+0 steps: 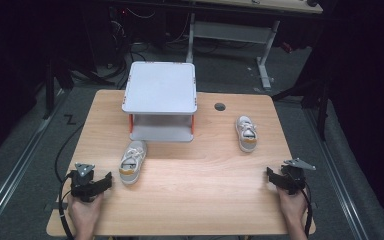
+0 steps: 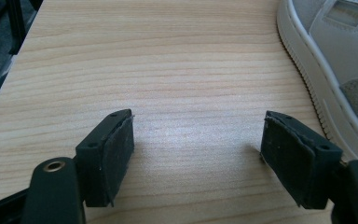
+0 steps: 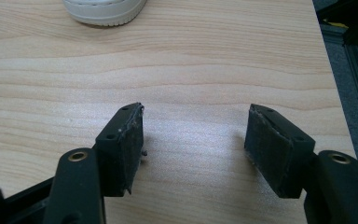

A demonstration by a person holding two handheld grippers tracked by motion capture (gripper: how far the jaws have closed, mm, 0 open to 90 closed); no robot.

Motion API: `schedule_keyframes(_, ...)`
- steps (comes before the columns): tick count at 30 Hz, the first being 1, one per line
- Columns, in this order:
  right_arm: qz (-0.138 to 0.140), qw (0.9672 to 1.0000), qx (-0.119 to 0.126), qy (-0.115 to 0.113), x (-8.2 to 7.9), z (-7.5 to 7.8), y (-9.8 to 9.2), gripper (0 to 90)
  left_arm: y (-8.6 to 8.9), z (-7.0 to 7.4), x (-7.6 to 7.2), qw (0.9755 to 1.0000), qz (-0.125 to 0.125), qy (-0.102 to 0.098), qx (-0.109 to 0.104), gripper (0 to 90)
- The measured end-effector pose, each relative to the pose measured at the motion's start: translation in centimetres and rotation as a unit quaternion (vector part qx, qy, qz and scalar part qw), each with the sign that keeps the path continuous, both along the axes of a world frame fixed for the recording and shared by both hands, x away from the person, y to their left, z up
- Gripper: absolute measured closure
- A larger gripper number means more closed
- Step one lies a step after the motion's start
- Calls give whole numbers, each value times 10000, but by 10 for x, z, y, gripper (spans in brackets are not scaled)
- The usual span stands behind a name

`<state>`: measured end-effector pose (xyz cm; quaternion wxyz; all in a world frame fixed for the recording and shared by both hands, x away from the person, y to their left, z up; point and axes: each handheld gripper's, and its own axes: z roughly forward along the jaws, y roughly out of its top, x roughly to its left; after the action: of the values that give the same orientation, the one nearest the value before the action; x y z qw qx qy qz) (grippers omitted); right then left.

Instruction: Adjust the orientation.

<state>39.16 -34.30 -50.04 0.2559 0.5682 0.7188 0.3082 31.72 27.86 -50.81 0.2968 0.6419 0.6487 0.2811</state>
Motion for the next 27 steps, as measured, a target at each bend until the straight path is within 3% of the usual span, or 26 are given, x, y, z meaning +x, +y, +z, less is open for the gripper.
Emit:
schedule_keyframes(8,11,10000,5,7,0,0,0,365,-1,0,0,10000,-13,29,79,261)
schedule_keyframes(14,21,10000,1,5,0,0,0,361,-3,0,-1,9999,-76,-20,81,319)
schedule_keyframes(20,26,10000,2,7,0,0,0,358,1,1,-2,9999,-70,-71,-78,341)
schedule_keyframes(27,31,10000,1,8,0,0,0,355,2,4,-3,9999,-53,58,-105,371)
